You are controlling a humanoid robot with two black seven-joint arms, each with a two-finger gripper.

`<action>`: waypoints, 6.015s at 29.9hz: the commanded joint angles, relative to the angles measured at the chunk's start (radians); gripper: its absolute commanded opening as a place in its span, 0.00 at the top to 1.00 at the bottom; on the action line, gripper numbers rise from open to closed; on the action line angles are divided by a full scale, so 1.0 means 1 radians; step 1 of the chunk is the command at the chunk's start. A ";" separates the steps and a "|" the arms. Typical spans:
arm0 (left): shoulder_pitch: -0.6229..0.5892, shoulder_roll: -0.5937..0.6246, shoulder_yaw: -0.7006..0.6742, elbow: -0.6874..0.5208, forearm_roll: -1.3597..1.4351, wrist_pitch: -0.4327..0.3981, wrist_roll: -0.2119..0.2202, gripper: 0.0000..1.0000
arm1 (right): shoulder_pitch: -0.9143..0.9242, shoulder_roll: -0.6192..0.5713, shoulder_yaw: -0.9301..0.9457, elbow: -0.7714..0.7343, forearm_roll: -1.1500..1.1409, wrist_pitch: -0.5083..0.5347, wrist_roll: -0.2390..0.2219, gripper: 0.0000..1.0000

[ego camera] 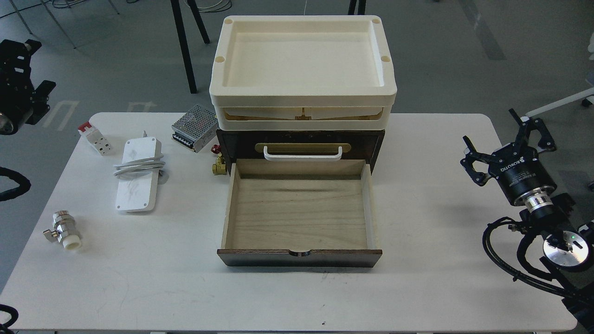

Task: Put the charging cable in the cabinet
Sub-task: 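Raise the left gripper away from the table and reposition it, then lower the left gripper onto the white charger with coiled cable, then close the left gripper on the white charger, then lift the charger with the left gripper up and over the cabinet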

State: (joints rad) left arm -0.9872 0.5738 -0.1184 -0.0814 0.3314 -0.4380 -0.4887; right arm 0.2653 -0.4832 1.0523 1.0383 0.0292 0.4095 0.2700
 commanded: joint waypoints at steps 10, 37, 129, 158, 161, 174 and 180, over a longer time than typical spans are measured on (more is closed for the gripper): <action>-0.185 0.069 0.031 -0.008 0.244 -0.051 0.000 0.00 | 0.000 0.000 0.000 -0.001 0.000 0.002 0.000 0.01; -0.209 0.078 0.223 -0.290 1.075 0.300 0.000 0.01 | 0.000 0.000 -0.002 0.002 -0.002 0.002 0.000 0.01; 0.216 -0.224 0.421 0.028 1.072 0.679 0.000 0.97 | 0.000 0.002 -0.002 0.003 0.000 0.002 0.000 0.01; 0.069 -0.020 0.355 0.052 0.364 0.484 0.000 0.97 | 0.000 0.003 -0.002 0.003 0.000 0.002 0.000 0.01; -0.003 0.006 0.323 0.052 0.264 0.363 0.000 0.97 | 0.000 0.003 -0.002 0.003 0.000 0.002 0.000 0.01; -0.270 0.084 0.180 0.049 0.172 -0.034 0.000 0.97 | 0.000 0.003 -0.002 0.003 0.000 0.002 0.000 0.01; -0.399 0.074 0.180 0.037 0.173 -0.051 0.000 0.97 | 0.000 0.012 -0.002 0.003 -0.002 0.000 0.000 0.01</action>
State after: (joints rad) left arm -1.3243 0.6530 0.0615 -0.0385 0.5030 -0.4842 -0.4886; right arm 0.2654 -0.4734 1.0507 1.0418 0.0288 0.4103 0.2699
